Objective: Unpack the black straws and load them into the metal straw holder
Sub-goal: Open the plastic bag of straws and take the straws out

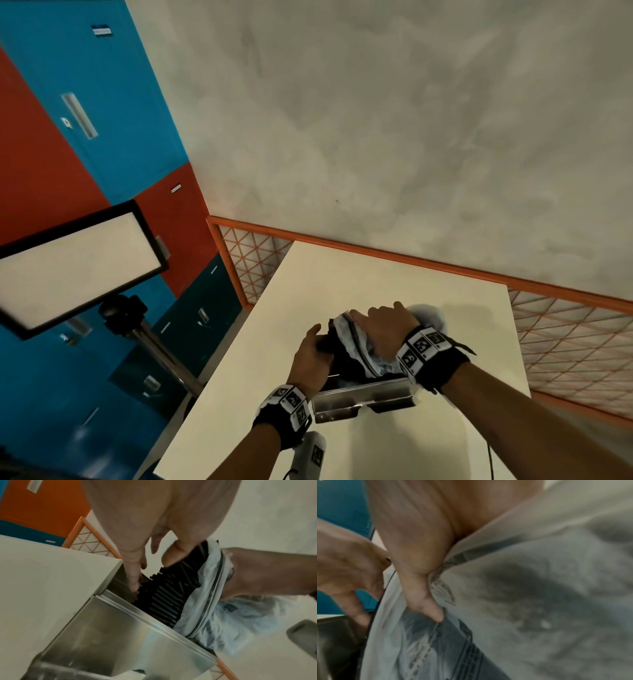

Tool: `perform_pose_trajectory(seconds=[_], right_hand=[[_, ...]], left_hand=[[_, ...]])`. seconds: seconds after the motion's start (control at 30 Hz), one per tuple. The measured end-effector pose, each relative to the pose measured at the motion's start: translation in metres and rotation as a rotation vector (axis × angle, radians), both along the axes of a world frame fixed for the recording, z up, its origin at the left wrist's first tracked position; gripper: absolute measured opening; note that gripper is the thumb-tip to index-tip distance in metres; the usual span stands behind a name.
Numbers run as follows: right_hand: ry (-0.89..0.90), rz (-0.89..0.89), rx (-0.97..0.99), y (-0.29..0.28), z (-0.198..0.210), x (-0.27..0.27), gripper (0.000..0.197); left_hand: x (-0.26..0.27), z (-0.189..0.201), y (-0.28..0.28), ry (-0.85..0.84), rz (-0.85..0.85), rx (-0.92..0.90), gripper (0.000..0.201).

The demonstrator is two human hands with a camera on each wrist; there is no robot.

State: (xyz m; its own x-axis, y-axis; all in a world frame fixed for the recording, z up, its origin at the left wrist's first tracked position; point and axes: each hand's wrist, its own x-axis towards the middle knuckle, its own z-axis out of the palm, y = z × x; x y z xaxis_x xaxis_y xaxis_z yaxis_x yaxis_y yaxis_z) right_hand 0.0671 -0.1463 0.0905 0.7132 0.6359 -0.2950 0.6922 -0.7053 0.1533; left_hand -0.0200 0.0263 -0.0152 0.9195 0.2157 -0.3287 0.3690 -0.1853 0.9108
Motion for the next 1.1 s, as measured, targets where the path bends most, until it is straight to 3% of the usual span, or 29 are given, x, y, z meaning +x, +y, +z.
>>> perform_pose_trajectory(seconds=[0.17, 0.27, 0.43, 0.6, 0.73, 0.87, 0.93, 1.0, 1.07, 1.1], right_hand=[[0.015, 0.045, 0.015, 0.0, -0.011, 0.0, 0.043], [0.036, 0.052, 0.011, 0.001, -0.014, -0.002, 0.044], [0.051, 0.064, 0.021, 0.002, -0.02, -0.008, 0.038], [0.035, 0.086, 0.054, -0.011, -0.008, -0.008, 0.045], [-0.068, 0.035, 0.356, -0.036, 0.009, -0.006, 0.046], [-0.169, -0.204, 0.81, -0.067, 0.005, -0.001, 0.048], [-0.086, -0.397, 1.023, -0.08, -0.005, -0.003, 0.051], [0.107, -0.573, 1.17, -0.087, -0.017, -0.011, 0.061], [0.261, -0.649, 1.214, -0.09, -0.036, -0.023, 0.073], [0.302, -0.651, 1.207, -0.091, -0.051, -0.028, 0.077]], left_hand=[[-0.001, 0.011, -0.003, 0.071, 0.264, -0.375, 0.022], [0.005, 0.008, -0.013, 0.133, 0.249, -0.418, 0.044], [0.02, -0.007, -0.027, 0.198, 0.219, -0.393, 0.05], [0.018, -0.013, -0.028, 0.203, 0.227, -0.367, 0.027], [0.017, -0.014, -0.028, 0.177, 0.239, -0.374, 0.024], [0.025, -0.034, -0.025, 0.177, 0.263, -0.317, 0.031], [0.039, -0.08, -0.018, 0.174, 0.281, -0.295, 0.048], [0.053, -0.127, -0.011, 0.17, 0.295, -0.272, 0.059], [0.058, -0.136, -0.01, 0.196, 0.285, -0.261, 0.059], [0.055, -0.121, -0.014, 0.198, 0.295, -0.268, 0.057]])
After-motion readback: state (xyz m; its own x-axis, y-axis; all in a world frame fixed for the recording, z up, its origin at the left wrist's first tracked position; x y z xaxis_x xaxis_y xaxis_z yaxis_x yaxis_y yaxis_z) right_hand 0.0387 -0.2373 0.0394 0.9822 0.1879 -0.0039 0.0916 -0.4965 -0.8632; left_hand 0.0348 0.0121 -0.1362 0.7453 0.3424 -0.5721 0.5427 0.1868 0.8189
